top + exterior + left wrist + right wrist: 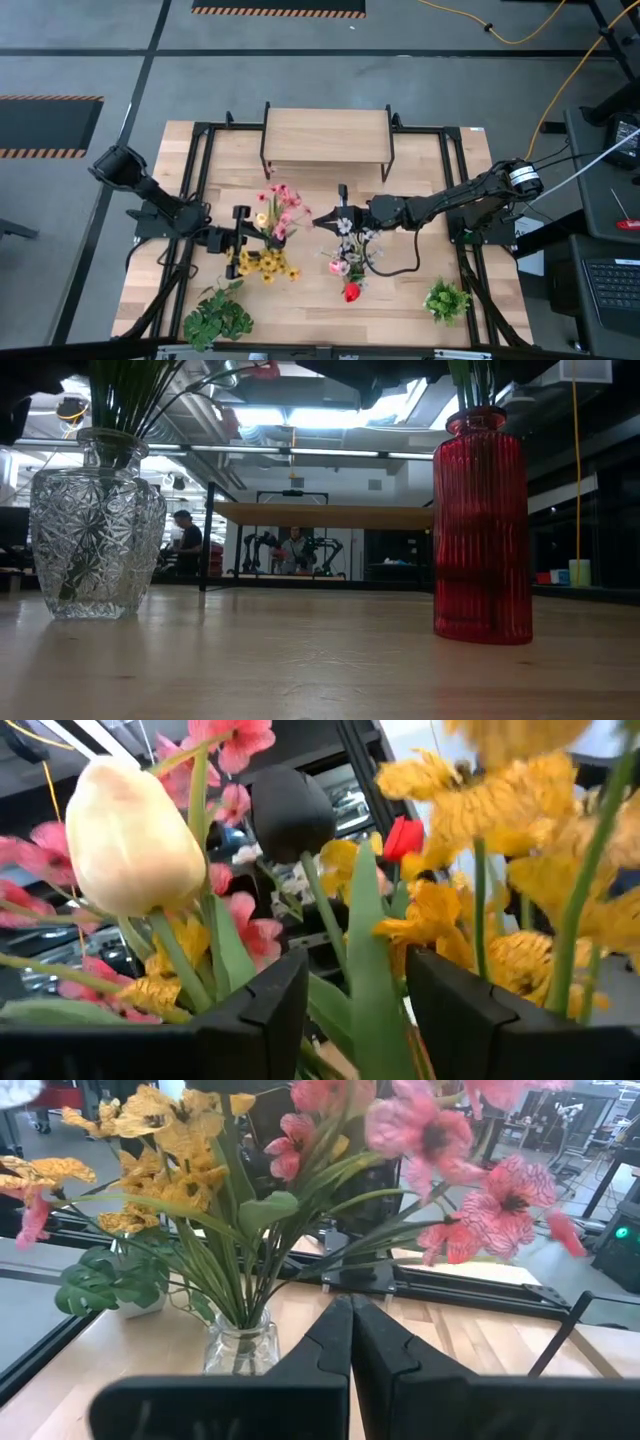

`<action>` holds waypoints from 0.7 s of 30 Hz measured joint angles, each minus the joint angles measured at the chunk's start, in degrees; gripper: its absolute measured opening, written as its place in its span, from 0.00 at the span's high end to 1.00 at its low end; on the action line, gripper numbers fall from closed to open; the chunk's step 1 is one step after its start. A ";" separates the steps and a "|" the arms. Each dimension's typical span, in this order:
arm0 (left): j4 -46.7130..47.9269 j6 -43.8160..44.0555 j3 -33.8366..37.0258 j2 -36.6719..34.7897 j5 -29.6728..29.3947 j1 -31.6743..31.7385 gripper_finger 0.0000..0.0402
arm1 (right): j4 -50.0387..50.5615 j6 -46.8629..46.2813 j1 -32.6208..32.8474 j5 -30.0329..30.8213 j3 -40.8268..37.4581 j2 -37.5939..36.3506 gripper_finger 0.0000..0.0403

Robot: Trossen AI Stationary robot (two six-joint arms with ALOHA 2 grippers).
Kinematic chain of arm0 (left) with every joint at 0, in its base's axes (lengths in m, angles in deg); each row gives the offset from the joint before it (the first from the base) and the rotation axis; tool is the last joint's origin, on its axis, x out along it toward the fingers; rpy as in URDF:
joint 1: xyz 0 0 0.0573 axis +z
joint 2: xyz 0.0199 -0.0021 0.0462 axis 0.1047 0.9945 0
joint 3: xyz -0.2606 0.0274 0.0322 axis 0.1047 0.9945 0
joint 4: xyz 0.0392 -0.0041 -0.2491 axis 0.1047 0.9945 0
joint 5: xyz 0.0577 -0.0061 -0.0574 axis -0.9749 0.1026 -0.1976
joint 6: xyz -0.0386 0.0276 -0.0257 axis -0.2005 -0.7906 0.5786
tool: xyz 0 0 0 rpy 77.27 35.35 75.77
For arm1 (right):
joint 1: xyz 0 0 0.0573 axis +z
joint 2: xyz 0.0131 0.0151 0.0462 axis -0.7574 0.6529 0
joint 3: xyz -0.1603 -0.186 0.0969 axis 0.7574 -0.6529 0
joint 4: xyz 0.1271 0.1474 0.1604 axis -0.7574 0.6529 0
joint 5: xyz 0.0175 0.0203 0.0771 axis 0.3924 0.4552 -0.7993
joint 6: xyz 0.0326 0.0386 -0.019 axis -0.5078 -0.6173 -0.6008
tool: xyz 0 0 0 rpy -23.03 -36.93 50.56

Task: Pick and place flowers into a vace then onto a shelf
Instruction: Put the black tulip into the transparent vase, then put the transparent vase with flowers on the shelf

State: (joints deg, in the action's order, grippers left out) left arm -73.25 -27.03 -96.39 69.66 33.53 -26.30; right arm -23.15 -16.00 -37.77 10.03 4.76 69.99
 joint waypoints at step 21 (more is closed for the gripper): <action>8.42 -7.90 0.00 -11.62 -23.71 -9.74 0.59 | -0.02 -0.15 0.00 0.00 0.00 0.01 0.99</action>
State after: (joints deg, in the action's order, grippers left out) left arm -64.83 -34.94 -96.39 58.04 9.82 -36.05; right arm -23.17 -16.15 -37.77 10.03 4.76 70.00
